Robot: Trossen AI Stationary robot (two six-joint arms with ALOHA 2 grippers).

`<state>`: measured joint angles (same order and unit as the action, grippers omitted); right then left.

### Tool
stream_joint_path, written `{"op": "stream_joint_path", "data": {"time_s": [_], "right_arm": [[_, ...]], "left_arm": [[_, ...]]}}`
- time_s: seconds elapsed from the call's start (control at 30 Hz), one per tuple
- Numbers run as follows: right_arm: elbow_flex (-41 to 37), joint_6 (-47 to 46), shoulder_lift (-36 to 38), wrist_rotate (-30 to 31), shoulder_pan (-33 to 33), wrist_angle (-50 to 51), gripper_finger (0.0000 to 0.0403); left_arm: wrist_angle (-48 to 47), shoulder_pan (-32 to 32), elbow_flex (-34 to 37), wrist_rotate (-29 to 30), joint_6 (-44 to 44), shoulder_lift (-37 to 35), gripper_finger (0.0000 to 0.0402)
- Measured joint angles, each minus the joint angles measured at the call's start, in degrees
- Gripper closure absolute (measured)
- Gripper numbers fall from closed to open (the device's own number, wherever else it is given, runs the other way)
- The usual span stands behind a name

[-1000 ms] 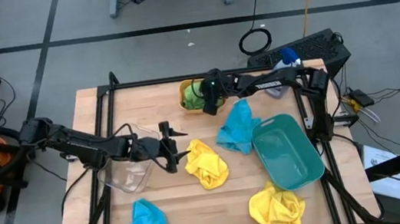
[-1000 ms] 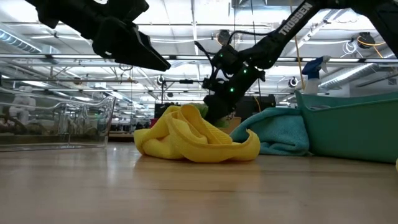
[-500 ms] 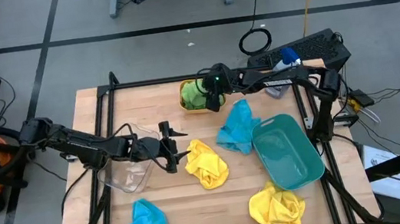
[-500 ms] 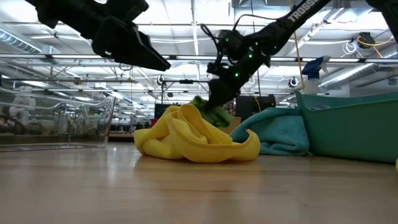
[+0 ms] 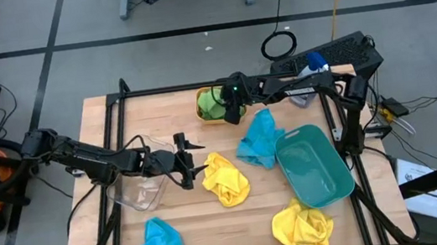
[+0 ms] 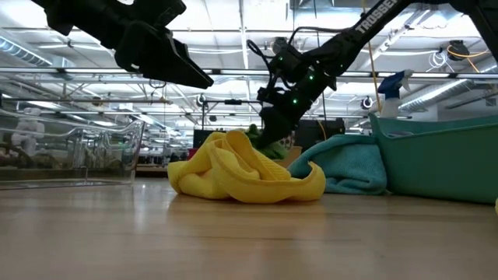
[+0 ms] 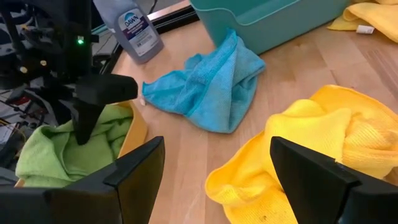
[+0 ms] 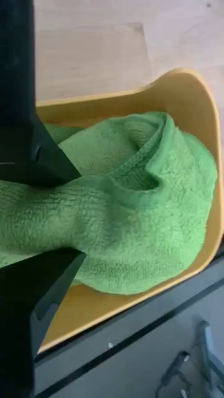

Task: Sort microfiber towel by color & place in baskets
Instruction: Put the green microfiber cloth into the orange bin

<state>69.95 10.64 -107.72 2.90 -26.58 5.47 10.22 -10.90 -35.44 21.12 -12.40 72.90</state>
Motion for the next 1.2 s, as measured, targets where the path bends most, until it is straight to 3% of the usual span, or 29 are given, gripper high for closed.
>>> {"op": "stream_joint_path", "data": {"time_s": [0.13,0.43,0.57,0.7,1.0,1.07,1.2], "right_arm": [[-0.01,-1.28,0.84,0.01,0.62,2.98,0.0224],[0.0,-0.24,6.77,-0.02,1.19,6.45,0.0126],[0.08,-0.18,9.28,-1.06,1.32,3.72,0.012],[0.07,-2.31,8.35,-3.42,1.98,-2.03,0.0169],[0.02,-4.0,-1.93,-4.36,3.1,-11.0,0.0376],[0.01,-4.69,-3.97,-4.28,2.71,-10.91,0.0394],[0.0,-6.97,-6.25,-4.24,1.83,-11.32,0.0381]], "left_arm": [[-0.06,0.0,0.0,-0.02,0.0,0.0,0.0104],[-0.26,0.0,0.0,-0.02,-0.02,0.0,0.0104],[-0.24,0.0,0.0,-0.04,-0.08,0.0,0.0104],[-0.14,-0.02,0.0,-0.04,-0.22,0.0,0.0104],[-0.17,-0.37,0.0,-0.07,-0.09,0.0,0.0104],[-0.11,-0.42,0.0,-0.06,-0.09,0.0,0.0104],[-0.04,-0.42,0.0,-0.06,-0.08,0.0,0.0104]]}}
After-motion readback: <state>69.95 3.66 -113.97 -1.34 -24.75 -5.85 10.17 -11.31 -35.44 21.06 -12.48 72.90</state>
